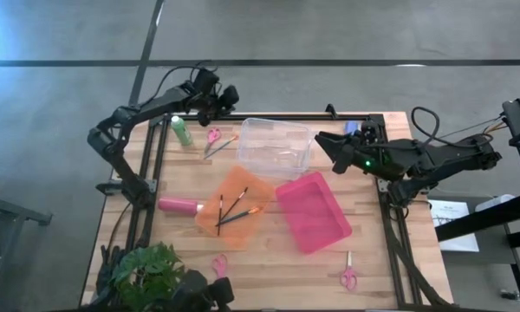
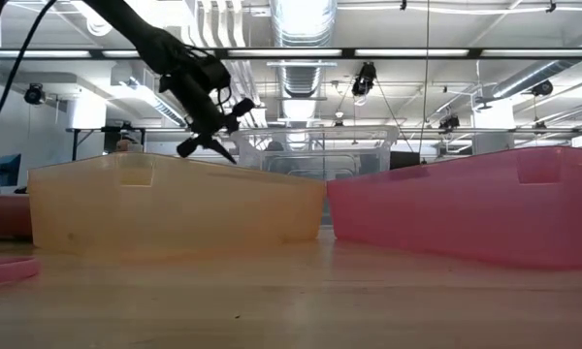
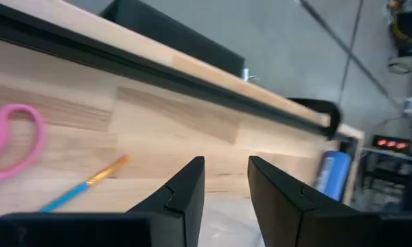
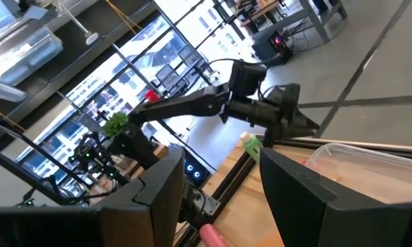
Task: Pick & Place Paint Supplies
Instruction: Put the blue paint brush into the orange bin
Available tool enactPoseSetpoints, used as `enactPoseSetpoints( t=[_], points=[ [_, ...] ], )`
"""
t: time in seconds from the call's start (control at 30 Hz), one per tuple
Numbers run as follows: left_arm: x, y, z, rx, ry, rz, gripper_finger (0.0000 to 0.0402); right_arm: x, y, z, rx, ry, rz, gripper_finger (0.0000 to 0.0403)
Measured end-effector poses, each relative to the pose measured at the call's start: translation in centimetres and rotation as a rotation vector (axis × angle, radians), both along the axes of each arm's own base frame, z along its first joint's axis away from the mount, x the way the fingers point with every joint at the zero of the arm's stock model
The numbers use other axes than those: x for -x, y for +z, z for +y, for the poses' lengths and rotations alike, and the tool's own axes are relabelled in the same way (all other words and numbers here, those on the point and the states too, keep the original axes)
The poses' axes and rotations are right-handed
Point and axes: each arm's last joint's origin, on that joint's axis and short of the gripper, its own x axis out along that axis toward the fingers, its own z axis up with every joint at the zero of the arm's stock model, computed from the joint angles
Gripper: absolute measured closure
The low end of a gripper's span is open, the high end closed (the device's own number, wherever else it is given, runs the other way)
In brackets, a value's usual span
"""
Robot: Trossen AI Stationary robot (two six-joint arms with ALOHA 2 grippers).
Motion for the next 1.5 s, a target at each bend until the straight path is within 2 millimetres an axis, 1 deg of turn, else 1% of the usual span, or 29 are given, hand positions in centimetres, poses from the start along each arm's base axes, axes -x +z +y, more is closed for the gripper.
enactPoseSetpoints(
  t=[0.13,0.27,0.5,0.7,0.9,1.1,1.23,1.37,1.5],
  points=[
    [0.2,-0.8,-0.2,-0.029,-0.045,0.051,0.0281,0.2,0.1,0.0,0.000,0.000,0.000,0.0219],
    [0.4,-0.9,-0.2,-0.094,-0.108,0.109,0.0281,0.3,0.2,-0.1,-0.001,0.000,-0.005,0.0219],
    [0.8,-1.3,-0.4,-0.134,-0.137,0.229,0.0281,0.6,0.3,-0.5,-0.016,-0.015,-0.020,0.0219],
    [0.8,-1.9,-0.8,-0.151,-0.263,0.311,0.0281,0.7,0.3,-0.6,-0.015,-0.020,-0.012,0.0219],
    [-0.4,-3.4,-1.7,-0.161,-0.416,0.385,0.0281,0.7,0.3,-0.7,-0.016,-0.022,-0.011,0.0219],
    [-1.4,-5.1,-2.5,-0.142,-0.492,0.479,0.0281,0.7,0.3,-0.7,-0.017,-0.022,-0.012,0.0219],
    [-2.1,-5.7,-3.0,-0.144,-0.532,0.495,0.0281,0.7,0.3,-0.6,-0.025,-0.021,-0.017,0.0219],
    [-2.7,-6.4,-3.5,-0.168,-0.596,0.548,0.0281,0.7,0.2,-0.6,-0.032,-0.021,-0.020,0.0219],
    [-2.9,-6.8,-3.6,-0.179,-0.623,0.575,0.0281,0.7,0.2,-0.6,-0.032,-0.021,-0.019,0.0219]
  ],
)
